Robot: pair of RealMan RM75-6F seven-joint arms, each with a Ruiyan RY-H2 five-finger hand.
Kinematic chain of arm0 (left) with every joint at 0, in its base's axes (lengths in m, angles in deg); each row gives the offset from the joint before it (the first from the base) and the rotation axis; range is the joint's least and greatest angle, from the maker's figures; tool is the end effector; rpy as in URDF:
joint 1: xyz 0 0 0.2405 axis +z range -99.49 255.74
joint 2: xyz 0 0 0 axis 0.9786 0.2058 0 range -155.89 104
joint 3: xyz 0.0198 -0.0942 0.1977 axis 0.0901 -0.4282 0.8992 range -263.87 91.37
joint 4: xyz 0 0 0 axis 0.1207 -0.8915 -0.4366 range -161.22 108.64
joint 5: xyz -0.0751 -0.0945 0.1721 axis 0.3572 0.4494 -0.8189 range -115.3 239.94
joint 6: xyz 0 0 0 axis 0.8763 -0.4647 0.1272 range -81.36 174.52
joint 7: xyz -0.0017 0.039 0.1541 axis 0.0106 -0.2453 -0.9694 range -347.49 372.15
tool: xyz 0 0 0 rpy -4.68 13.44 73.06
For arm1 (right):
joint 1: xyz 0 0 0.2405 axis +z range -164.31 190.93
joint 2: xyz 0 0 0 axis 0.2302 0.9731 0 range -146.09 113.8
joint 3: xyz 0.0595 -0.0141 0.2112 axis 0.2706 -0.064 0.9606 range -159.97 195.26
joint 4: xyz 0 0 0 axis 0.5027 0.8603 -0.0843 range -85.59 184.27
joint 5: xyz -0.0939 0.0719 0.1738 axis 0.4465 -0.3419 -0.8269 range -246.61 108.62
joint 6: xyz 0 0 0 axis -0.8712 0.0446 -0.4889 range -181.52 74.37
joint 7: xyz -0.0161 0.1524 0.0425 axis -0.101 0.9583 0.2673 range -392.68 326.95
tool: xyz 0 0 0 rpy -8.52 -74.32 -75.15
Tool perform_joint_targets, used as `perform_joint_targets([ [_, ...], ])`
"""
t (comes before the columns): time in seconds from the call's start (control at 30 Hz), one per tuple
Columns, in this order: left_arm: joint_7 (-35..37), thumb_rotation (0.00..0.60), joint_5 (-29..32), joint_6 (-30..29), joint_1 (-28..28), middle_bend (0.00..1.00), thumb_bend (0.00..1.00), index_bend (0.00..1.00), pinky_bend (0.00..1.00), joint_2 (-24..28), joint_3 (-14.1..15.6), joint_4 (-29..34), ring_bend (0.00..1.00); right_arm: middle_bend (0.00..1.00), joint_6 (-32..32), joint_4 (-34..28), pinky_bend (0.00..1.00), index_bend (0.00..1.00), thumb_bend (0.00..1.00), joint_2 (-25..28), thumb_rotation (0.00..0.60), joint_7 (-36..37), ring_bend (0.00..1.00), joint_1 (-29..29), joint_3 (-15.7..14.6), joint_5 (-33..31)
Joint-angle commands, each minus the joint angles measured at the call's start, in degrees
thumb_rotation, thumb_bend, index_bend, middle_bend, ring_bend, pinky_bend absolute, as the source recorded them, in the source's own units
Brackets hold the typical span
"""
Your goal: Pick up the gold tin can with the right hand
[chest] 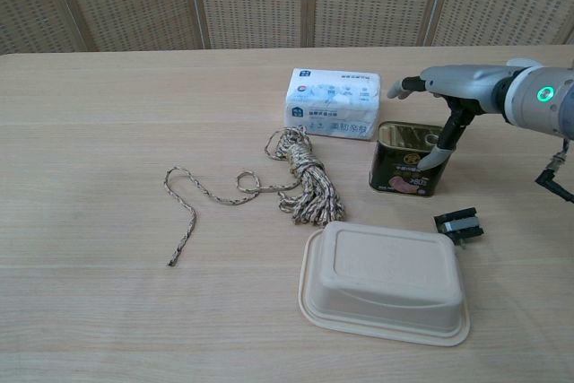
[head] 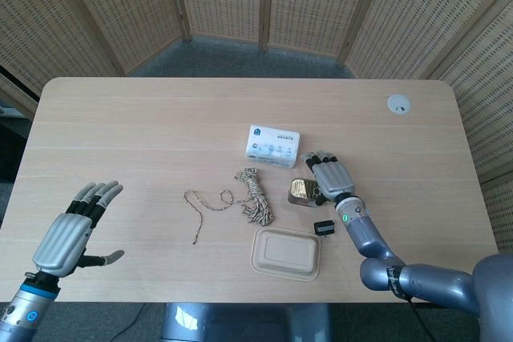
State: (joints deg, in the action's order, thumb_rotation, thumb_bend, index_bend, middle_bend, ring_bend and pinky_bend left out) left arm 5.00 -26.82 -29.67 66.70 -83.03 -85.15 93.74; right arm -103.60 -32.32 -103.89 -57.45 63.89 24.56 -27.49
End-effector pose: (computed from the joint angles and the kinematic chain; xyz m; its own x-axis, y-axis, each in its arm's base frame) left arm -0.1672 0.1870 0.1100 0.2169 0.2161 0.9520 0.9637 -0.2029 -0.1736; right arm -0.1431 -0.3565 -0.0293 0.4518 -0.4074 0.7936 -0.8921 -0.2155 0.3972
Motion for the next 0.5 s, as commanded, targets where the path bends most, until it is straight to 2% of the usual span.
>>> perform_joint_targets([
  [0.03, 0.19, 0.6, -0.16, -0.15, 0.11, 0.0, 0.14, 0.0, 0.0, 0.0, 0.09, -0.1, 0.0, 0.0, 0.73, 0.46, 0.0, 0.0, 0.09, -0.79, 0.6, -0.74, 0.0, 0.47, 0.2, -0.98],
  [0.23, 1.44, 0.6, -0.19, -1.18, 0.99, 0.0, 0.14, 0.0, 0.0, 0.63, 0.47, -0.87, 0.0, 0.01, 1.27, 2.34, 0.0, 0.0, 0.09, -3.37, 0.6, -2.2, 0.0, 1.22, 0.73, -4.19],
  [0.27, 1.67, 0.6, -0.19, -1.27, 1.11, 0.0, 0.14, 0.0, 0.0, 0.74, 0.56, -1.05, 0.0, 0.05, 1.13, 2.79, 0.0, 0.0, 0.09, -3.84, 0.6, -3.22, 0.01, 1.52, 0.7, -5.5],
  [0.33, 1.98, 0.6, -0.31, -1.38, 1.25, 0.0, 0.14, 0.0, 0.0, 0.82, 0.66, -1.26, 0.0, 0.24, 1.05, 3.36, 0.04, 0.09, 0.09, -4.51, 0.6, -4.64, 0.13, 1.96, 0.68, -7.52],
  [0.37, 2.14, 0.6, -0.42, -1.46, 1.33, 0.0, 0.14, 0.0, 0.0, 0.86, 0.71, -1.37, 0.0, 0.33, 1.0, 3.78, 0.09, 0.15, 0.1, -4.95, 0.6, -5.12, 0.2, 2.12, 0.74, -8.36],
  [0.5, 2.48, 0.6, -0.53, -1.74, 1.54, 0.0, 0.14, 0.0, 0.0, 0.98, 0.73, -1.56, 0.0, 0.53, 1.49, 5.16, 0.29, 0.35, 0.11, -5.68, 0.6, -5.69, 0.4, 2.27, 0.76, -9.57],
])
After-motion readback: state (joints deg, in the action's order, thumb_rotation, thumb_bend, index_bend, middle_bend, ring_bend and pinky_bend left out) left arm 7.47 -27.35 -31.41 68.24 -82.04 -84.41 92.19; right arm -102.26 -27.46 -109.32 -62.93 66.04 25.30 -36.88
